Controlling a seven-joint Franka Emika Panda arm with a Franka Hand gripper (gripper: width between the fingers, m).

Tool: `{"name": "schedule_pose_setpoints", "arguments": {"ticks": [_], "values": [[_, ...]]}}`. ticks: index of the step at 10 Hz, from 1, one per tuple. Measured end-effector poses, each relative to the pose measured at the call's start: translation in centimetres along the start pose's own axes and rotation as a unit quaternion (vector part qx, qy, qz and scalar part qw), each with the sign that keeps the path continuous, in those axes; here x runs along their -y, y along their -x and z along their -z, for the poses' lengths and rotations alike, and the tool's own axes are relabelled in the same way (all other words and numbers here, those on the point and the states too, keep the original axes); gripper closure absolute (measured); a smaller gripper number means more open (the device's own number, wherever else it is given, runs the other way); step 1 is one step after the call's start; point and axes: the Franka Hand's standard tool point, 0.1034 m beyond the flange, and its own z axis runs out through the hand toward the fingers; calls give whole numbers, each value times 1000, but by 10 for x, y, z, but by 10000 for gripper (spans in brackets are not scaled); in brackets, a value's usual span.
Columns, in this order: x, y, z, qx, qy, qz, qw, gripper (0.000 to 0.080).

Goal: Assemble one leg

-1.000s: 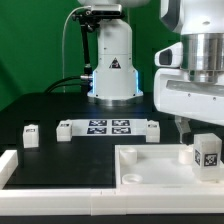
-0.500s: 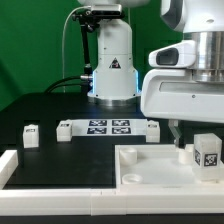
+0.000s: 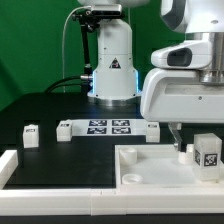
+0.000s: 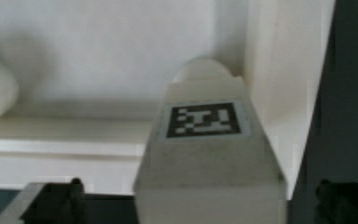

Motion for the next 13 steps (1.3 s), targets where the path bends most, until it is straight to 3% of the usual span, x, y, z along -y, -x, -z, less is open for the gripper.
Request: {"name": "schedule_pose_setpoints", "arguments": {"ticks": [2,3,4,7,9,11,13], "values": [[0,0,0,0,0,-2,1000,404],[0,0,0,0,0,-16,1000,404],[0,0,0,0,0,-24,1000,508],[4,2,-1,1,-3,-214,977,508],[2,3,-2,0,0,-348,937,508],[0,5,-3,-3,3,-475,880,508],[-2,6,-3,-2,6,-621,783,507]]}}
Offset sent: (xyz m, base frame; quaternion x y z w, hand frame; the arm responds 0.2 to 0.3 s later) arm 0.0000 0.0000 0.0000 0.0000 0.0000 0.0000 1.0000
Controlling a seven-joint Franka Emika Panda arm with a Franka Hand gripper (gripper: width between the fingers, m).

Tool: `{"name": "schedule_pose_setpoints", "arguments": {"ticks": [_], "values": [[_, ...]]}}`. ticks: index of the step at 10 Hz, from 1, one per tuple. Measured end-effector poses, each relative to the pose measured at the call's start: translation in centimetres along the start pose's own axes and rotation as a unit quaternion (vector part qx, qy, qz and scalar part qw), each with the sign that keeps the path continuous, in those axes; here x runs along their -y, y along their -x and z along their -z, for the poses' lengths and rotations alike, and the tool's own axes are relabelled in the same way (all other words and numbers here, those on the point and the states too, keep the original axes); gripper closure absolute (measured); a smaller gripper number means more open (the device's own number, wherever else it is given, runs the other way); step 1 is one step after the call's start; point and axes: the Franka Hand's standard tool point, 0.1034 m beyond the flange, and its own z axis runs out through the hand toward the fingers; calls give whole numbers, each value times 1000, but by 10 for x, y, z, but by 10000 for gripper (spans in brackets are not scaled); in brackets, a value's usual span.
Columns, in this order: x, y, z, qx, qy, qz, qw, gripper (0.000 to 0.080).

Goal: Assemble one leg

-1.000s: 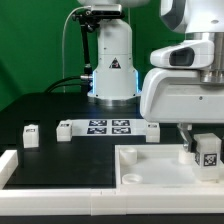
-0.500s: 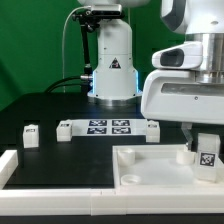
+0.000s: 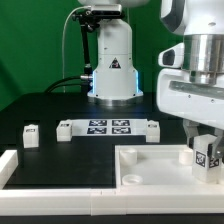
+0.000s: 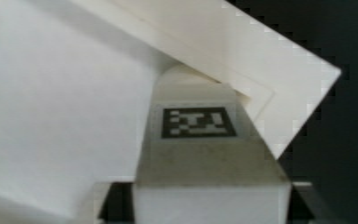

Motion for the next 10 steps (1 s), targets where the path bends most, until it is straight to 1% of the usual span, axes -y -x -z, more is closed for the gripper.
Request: {"name": "schedule_pose_setpoints", "arguments": {"ticks": [2,3,4,5,6,7,8,10], "values": [[-2,0,0,5,2,-90,996,506],[-2,-1,0,5,2,-88,996,506],[-1,-1,0,5,2,-60,998,506],[-1,0,0,5,1,-46,999,404],[0,-1,0,4,-1,18,1000,267],[0,-2,0,2,-4,95,995,187],[0,-2,0,2,-4,153,988,157],[1,-1,0,1,-4,271,963,152]]}}
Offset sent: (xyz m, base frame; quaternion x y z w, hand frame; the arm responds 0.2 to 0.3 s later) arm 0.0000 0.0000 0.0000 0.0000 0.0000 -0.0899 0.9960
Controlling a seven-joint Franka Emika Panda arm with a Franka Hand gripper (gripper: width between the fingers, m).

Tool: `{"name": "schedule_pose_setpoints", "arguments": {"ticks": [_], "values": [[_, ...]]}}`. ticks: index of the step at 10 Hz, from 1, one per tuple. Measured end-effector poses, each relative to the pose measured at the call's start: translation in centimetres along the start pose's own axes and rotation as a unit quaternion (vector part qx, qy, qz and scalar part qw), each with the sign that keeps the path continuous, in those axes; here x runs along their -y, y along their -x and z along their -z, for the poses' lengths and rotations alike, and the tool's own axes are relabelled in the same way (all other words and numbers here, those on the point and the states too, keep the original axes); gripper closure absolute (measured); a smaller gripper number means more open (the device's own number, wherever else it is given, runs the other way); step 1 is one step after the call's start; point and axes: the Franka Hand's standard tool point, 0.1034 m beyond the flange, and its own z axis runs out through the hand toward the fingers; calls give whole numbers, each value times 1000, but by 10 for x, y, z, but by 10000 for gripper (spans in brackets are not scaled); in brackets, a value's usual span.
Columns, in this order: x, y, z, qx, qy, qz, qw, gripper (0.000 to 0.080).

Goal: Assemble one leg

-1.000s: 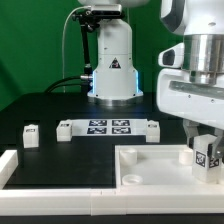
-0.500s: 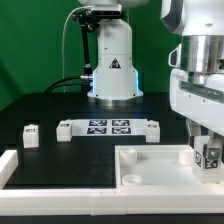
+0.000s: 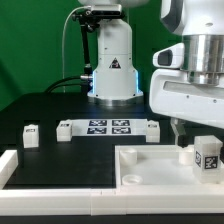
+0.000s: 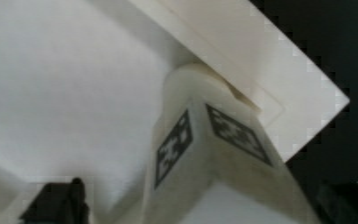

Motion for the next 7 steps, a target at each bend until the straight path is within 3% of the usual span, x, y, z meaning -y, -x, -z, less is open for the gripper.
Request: {"name": "schedule_pose_setpoints", "arguments": {"ticks": [5,7], "values": [[1,-2,2,-2,1,244,970,150],[1,1,0,-3,2,285,958,150]]}}
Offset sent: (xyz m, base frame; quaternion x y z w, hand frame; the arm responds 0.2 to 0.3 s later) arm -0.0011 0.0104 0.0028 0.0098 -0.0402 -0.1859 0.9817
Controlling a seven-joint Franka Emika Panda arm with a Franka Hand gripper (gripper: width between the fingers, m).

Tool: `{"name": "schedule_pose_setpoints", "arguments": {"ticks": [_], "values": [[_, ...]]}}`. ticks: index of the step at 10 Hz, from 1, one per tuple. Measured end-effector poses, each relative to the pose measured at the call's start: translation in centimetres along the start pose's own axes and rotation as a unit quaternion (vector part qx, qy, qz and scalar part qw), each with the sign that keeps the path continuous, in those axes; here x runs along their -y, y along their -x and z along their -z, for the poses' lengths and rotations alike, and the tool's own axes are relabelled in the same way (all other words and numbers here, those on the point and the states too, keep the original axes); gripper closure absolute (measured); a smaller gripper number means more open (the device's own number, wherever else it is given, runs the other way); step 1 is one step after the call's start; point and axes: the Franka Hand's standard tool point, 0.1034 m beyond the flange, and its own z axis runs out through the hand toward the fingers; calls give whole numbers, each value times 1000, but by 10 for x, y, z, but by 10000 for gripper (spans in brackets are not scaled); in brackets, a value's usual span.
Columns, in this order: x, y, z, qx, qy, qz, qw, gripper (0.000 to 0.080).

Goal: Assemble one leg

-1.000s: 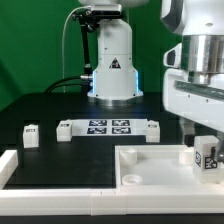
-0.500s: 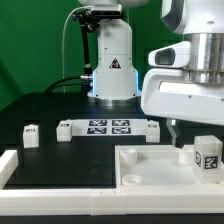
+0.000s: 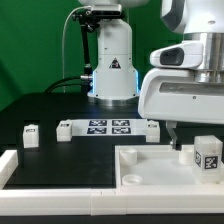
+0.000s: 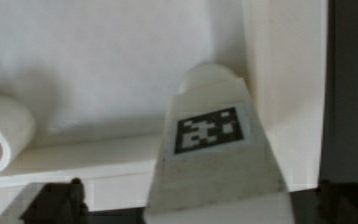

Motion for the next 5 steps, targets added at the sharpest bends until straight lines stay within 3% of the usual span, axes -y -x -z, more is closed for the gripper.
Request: {"name": "schedule_pose_setpoints", "arguments": {"ticks": [3,5], "values": [[-1,0,0,0,0,-7,1000,177],[-1,0,0,0,0,-22,1000,510]]}}
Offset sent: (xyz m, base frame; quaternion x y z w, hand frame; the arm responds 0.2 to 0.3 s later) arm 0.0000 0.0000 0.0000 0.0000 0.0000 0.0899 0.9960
